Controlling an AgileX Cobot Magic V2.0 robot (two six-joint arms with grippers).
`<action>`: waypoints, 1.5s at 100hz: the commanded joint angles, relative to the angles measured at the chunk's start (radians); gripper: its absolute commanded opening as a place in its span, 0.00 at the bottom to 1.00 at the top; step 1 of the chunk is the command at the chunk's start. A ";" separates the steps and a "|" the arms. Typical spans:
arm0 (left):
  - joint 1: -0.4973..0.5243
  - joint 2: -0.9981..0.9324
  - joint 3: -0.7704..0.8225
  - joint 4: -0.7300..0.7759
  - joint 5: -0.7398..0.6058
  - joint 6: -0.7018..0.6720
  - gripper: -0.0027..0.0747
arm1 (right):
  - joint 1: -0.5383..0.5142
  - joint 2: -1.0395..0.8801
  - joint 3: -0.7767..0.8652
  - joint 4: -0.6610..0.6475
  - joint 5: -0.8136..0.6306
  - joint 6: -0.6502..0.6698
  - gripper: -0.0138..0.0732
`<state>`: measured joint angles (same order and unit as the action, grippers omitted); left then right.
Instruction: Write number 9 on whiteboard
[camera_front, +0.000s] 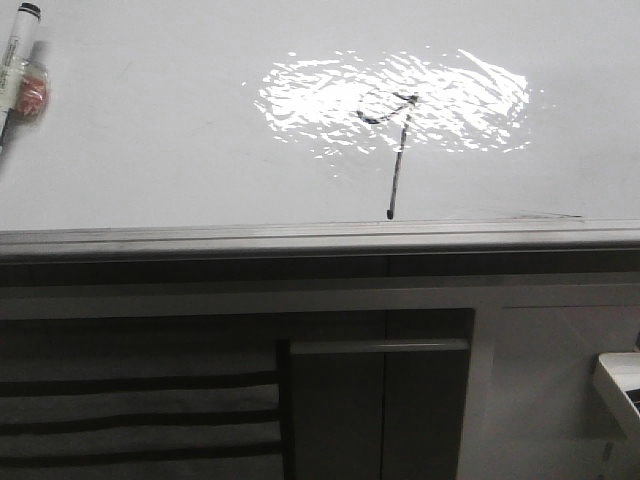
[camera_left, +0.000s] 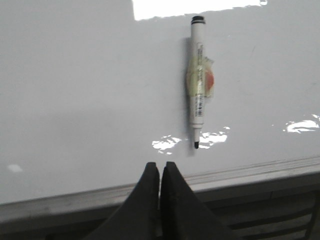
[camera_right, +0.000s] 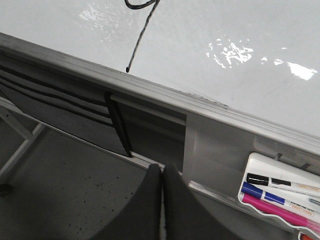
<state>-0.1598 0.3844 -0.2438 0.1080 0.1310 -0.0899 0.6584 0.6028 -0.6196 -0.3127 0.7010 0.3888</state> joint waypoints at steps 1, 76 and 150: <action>0.042 -0.094 0.089 -0.053 -0.160 -0.003 0.01 | -0.003 -0.004 -0.026 -0.031 -0.053 0.000 0.08; 0.089 -0.414 0.267 -0.092 -0.185 0.003 0.01 | -0.003 -0.004 -0.026 -0.033 -0.045 0.000 0.08; 0.089 -0.414 0.267 -0.092 -0.185 0.003 0.01 | -0.277 -0.272 0.244 0.097 -0.469 0.021 0.08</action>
<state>-0.0735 -0.0061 -0.0068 0.0171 0.0328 -0.0881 0.4772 0.4188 -0.4643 -0.2558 0.5054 0.4044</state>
